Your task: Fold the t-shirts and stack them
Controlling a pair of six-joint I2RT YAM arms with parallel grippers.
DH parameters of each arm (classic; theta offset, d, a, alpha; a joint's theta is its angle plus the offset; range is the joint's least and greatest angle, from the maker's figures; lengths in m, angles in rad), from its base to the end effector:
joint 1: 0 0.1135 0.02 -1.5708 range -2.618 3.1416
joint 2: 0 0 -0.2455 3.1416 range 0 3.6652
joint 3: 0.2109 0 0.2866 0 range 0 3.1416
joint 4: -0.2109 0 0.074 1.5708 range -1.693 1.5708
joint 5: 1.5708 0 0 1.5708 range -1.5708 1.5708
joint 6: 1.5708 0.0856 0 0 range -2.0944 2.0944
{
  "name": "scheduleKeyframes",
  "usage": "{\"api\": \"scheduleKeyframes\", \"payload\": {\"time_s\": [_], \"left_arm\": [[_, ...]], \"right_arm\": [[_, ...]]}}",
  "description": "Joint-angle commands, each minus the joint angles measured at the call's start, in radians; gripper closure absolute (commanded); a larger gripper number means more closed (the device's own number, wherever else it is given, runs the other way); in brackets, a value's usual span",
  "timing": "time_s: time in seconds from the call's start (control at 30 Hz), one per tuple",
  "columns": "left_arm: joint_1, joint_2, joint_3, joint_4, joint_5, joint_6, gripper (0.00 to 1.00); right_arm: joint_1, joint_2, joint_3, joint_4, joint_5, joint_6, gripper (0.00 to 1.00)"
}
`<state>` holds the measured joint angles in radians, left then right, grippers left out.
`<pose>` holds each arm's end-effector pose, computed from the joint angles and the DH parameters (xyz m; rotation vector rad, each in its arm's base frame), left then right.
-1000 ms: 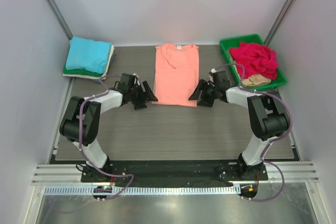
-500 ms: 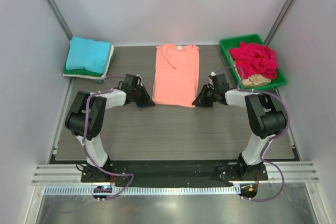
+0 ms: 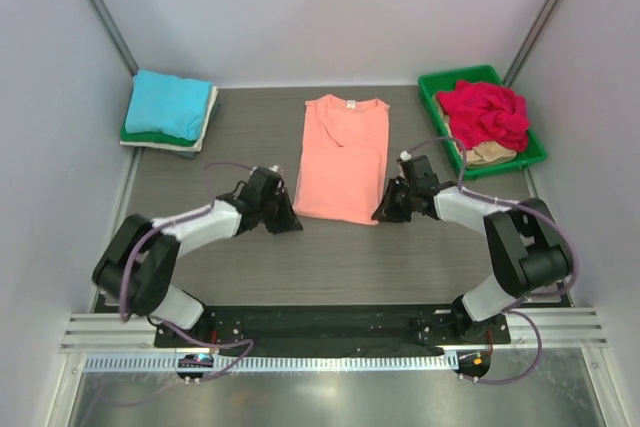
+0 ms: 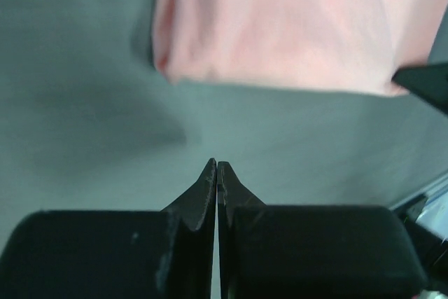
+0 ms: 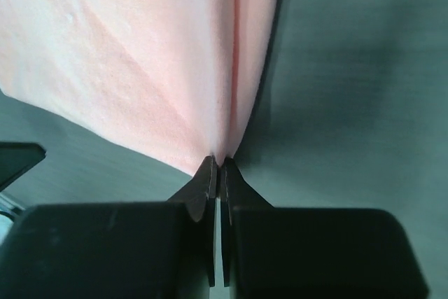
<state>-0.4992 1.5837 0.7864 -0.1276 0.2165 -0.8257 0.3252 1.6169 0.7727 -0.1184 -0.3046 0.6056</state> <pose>0.3044 -0.1869 0.0745 -0.3363 2.6361 -0.7742 0.3247 0.1366 0.0614 0.2427 2.6288 0.7331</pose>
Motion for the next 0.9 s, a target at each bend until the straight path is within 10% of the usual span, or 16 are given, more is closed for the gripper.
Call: {"api": "scheduleKeyframes", "payload": {"time_s": [0.0, 0.37, 0.7, 0.87], "left_arm": [[-0.126, -0.215, -0.081, -0.087, -0.124, -0.061, 1.0], [-0.424, -0.701, -0.164, -0.458, -0.385, -0.24, 1.0], [-0.524, -0.696, -0.007, -0.538, -0.473, -0.25, 1.0], [-0.524, -0.599, -0.04, -0.433, -0.448, -0.222, 0.53]], "right_arm": [[0.043, -0.162, -0.055, -0.164, 0.076, -0.047, 0.99], [0.135, -0.647, -0.213, -0.435, 0.12, 0.062, 0.99], [0.166, -0.776, -0.113, -0.584, 0.208, 0.129, 0.99], [0.167, -0.73, -0.104, -0.581, 0.177, 0.126, 0.99]]}}
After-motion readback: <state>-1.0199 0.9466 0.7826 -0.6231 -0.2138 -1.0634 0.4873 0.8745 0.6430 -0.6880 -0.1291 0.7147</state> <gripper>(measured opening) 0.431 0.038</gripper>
